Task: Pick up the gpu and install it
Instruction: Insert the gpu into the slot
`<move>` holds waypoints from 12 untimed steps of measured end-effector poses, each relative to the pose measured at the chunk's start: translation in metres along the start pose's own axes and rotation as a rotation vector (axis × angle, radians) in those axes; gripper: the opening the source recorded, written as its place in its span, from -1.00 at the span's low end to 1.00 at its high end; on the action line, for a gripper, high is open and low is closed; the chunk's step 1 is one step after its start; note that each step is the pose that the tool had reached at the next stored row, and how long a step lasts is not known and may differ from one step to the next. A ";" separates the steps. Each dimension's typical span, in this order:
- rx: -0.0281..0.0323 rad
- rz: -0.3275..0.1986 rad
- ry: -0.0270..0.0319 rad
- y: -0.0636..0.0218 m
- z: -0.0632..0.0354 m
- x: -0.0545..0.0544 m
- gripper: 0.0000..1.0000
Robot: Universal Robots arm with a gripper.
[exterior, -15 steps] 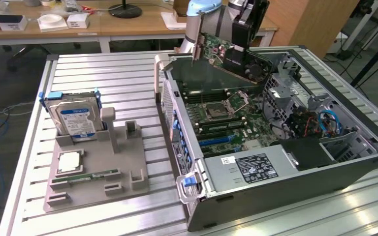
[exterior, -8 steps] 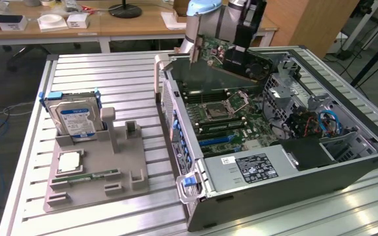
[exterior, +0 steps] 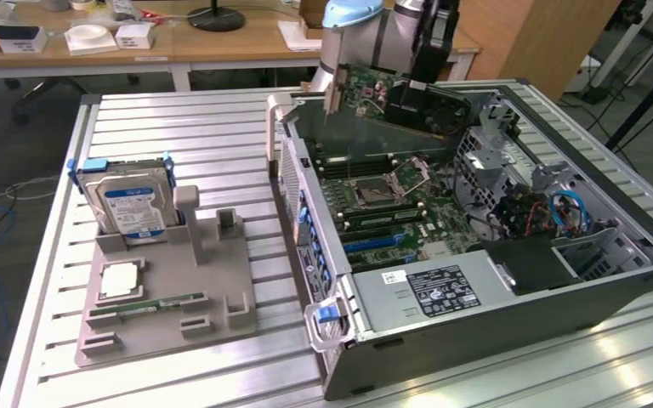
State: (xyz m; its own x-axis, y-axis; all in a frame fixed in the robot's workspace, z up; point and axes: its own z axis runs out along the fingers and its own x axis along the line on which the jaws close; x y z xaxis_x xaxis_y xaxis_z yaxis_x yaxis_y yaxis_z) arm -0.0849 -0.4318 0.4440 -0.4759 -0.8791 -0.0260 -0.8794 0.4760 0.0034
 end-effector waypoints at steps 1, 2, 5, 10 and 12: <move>-0.0005 -0.018 0.0001 0.0000 0.0000 0.000 -0.47; -0.0009 -0.036 0.0001 0.0000 0.0000 0.000 -0.47; -0.0023 -0.088 0.0004 0.0000 0.0000 0.000 -0.47; -0.0047 -0.179 0.0006 0.0000 0.0001 0.000 -0.47; -0.0056 -0.216 0.0008 0.0000 0.0000 0.000 -0.47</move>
State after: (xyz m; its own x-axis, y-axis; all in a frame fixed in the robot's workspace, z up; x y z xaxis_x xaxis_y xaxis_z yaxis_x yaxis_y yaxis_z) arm -0.0849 -0.4318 0.4440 -0.2761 -0.9608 -0.0259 -0.9611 0.2761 0.0034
